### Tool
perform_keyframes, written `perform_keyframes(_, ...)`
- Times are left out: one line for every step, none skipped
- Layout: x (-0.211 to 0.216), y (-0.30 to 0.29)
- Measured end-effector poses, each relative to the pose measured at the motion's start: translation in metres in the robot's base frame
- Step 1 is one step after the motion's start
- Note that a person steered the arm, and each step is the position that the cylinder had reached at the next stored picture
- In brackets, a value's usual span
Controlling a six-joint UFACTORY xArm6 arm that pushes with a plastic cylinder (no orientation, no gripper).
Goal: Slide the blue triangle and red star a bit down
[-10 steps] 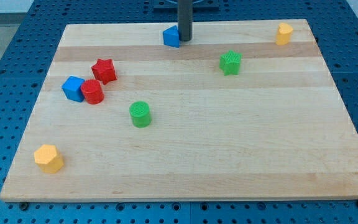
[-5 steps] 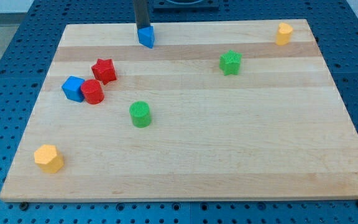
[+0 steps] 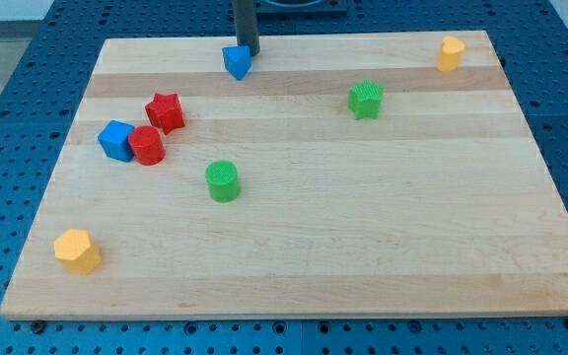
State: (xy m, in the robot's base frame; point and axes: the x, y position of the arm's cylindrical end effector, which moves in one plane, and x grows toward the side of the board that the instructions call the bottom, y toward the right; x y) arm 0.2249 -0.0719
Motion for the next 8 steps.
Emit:
perform_keyframes(0.012, 0.0)
perform_keyframes(0.026, 0.0)
perform_keyframes(0.03, -0.006)
perform_keyframes(0.035, -0.018)
perform_keyframes(0.048, -0.031)
perform_keyframes(0.061, -0.043)
perform_keyframes(0.074, -0.055)
perform_keyframes(0.084, -0.066)
